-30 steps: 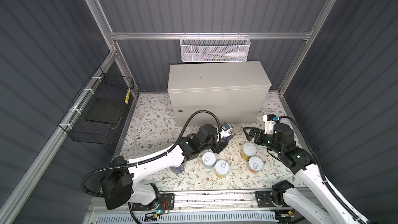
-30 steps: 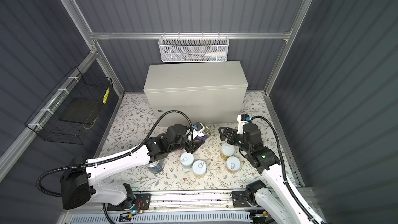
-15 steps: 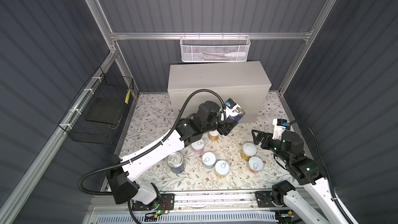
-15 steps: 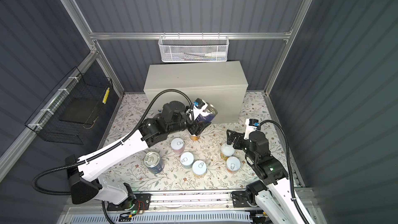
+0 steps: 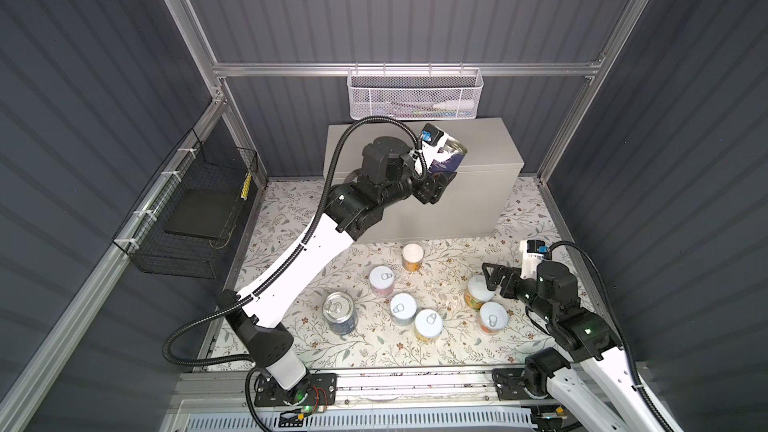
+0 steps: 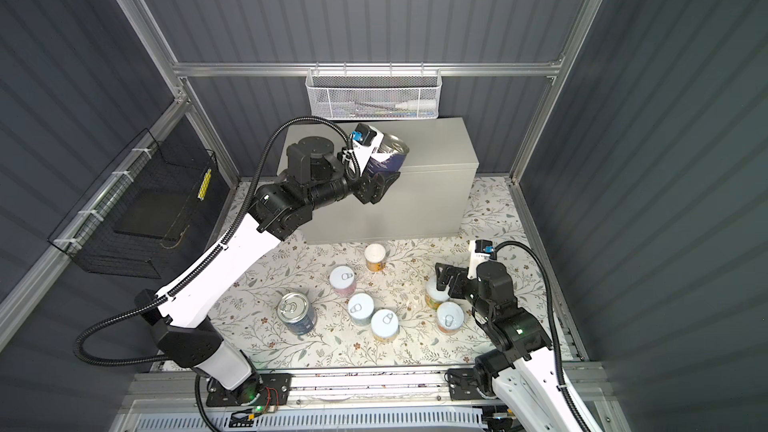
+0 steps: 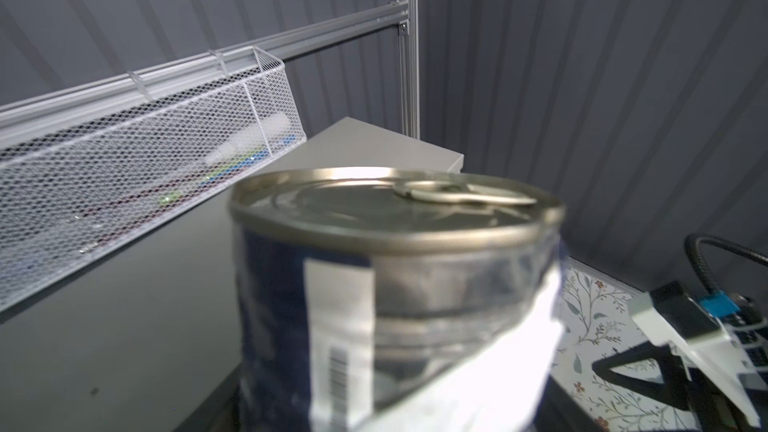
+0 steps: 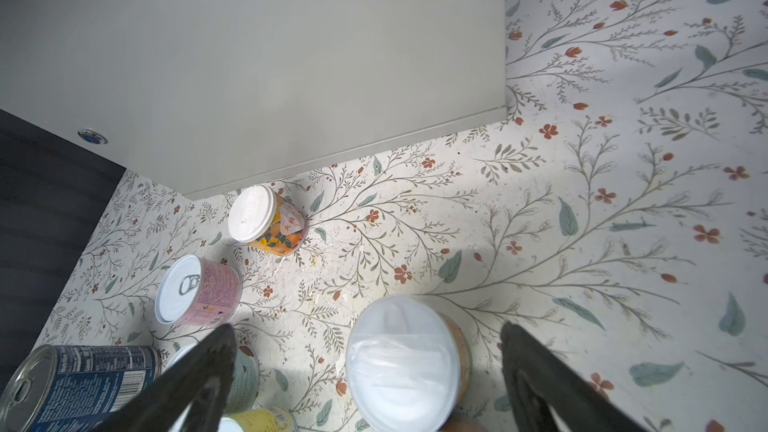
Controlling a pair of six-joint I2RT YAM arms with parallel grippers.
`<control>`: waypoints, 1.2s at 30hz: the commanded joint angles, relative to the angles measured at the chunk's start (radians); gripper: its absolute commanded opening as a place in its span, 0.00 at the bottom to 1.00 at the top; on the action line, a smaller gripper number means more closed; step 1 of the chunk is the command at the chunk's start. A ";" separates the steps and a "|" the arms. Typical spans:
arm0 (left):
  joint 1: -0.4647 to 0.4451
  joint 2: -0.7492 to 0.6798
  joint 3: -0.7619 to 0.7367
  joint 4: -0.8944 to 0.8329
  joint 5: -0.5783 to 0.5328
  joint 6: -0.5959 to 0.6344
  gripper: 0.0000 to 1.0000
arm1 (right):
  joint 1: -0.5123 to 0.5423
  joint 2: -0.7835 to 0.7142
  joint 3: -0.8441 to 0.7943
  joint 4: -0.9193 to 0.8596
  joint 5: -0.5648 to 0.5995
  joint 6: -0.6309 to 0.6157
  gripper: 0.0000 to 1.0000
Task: Place and organize the canned foods onto the counter
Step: 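Lift the tin with the left gripper while the right gripper draws back, then lower the tin onto the cabinet top with the left gripper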
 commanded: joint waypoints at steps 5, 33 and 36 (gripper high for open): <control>0.199 0.076 0.179 0.110 0.087 -0.069 0.44 | -0.003 -0.045 -0.017 -0.014 0.001 -0.014 0.99; 0.557 0.226 0.051 0.419 0.186 -0.252 0.46 | -0.003 0.025 -0.041 0.056 -0.040 -0.020 0.99; 0.557 0.237 0.037 0.422 0.200 -0.256 0.46 | -0.002 0.024 -0.042 0.057 -0.036 -0.030 0.99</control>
